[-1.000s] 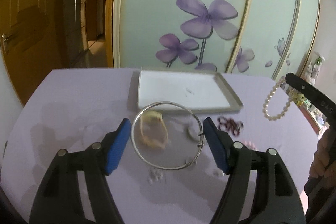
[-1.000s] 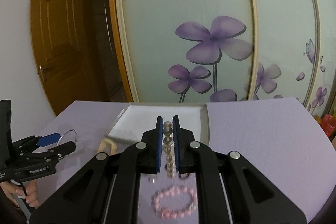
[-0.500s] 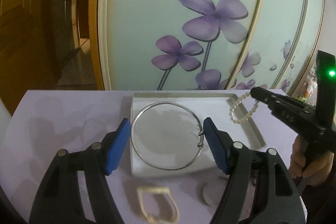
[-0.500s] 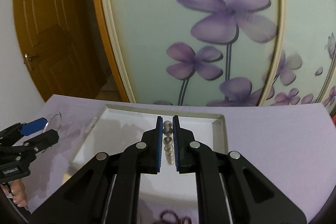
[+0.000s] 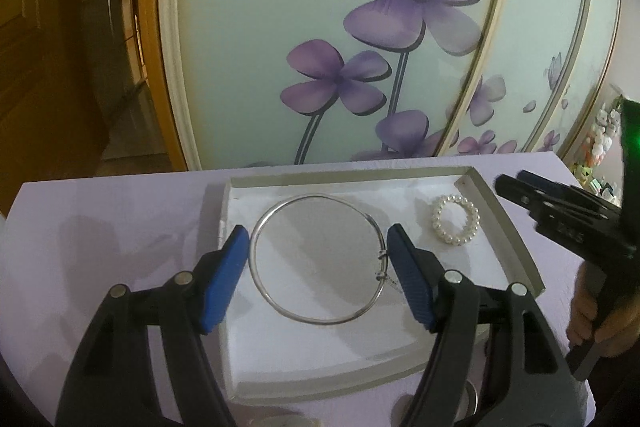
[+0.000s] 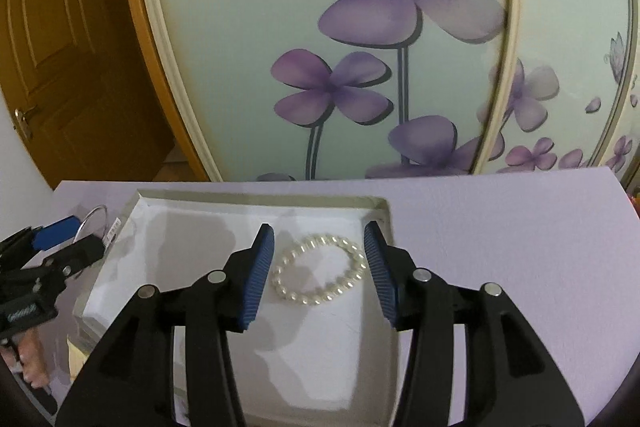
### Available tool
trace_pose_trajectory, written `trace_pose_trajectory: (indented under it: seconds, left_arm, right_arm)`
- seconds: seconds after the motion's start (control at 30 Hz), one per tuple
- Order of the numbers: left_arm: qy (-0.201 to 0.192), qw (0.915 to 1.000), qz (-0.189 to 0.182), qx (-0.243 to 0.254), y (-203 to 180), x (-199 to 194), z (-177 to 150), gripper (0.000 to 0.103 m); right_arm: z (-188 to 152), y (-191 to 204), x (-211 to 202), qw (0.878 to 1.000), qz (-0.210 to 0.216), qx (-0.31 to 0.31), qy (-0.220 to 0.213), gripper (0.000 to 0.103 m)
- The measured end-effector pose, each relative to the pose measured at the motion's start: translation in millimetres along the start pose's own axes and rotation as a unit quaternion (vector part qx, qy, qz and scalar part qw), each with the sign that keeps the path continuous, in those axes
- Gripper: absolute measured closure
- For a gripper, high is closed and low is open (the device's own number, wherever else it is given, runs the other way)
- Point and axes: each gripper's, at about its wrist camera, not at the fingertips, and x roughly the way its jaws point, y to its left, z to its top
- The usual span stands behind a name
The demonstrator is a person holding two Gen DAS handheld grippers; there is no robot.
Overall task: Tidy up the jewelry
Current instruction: 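Lower the bangle and pearl bracelet into the grey tray and open both grippers, then withdraw both grippers from the tray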
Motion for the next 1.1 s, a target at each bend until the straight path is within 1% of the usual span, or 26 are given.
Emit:
trace_pose_trajectory:
  seconds: [0.17,0.3,0.33,0.37,0.4,0.47,0.6,0.73,0.87,0.93,1.1]
  left_arm:
    - [0.016,0.9999,0.003,-0.002,-6.4,16.4,2.8,0.032]
    - [0.026,0.9996,0.007,-0.009,-9.9,27.2,6.2,0.031]
    - [0.027,0.9995,0.008,-0.011,-10.5,28.6,6.8,0.029]
    - [0.028,0.9995,0.009,-0.014,-10.2,29.4,8.1,0.022]
    - [0.025,0.9995,0.011,-0.016,-9.7,28.0,8.4,0.019]
    - [0.019,0.9995,0.010,-0.024,-6.9,22.0,9.8,0.018]
    - [0.005,0.9995,0.011,-0.030,1.1,-4.6,7.8,0.016]
    - [-0.024,0.9989,0.023,-0.032,11.7,-43.8,-1.7,0.014]
    - [-0.045,0.9977,0.032,-0.039,21.1,-87.9,-24.4,0.013]
    - [-0.054,0.9970,0.039,-0.041,23.3,-110.8,-41.2,0.013]
    - [-0.065,0.9957,0.055,-0.037,24.4,-150.6,-82.3,0.012]
  right_arm:
    - [-7.8,-12.3,-5.0,1.000,0.005,0.019,0.001,0.054]
    - [-14.4,-14.6,-5.3,1.000,0.003,0.015,0.004,0.054]
    - [-16.3,-14.4,-6.3,1.000,0.003,0.014,0.004,0.054]
    - [-17.8,-14.4,-7.8,1.000,0.004,0.013,0.005,0.054]
    - [-19.3,-14.7,-9.8,1.000,0.005,0.013,0.005,0.054]
    - [-22.1,-15.8,-15.6,1.000,0.010,0.014,0.003,0.054]
    - [-26.6,-16.3,-35.0,1.000,0.015,0.010,-0.009,0.054]
    - [-33.9,-11.4,-62.7,0.999,0.022,0.002,-0.027,0.054]
    - [-45.1,-4.7,-93.5,0.999,0.028,-0.004,-0.043,0.054]
    - [-52.2,-1.7,-109.8,0.998,0.032,-0.005,-0.050,0.054]
    - [-79.3,8.0,-149.9,0.997,0.031,-0.018,-0.069,0.054]
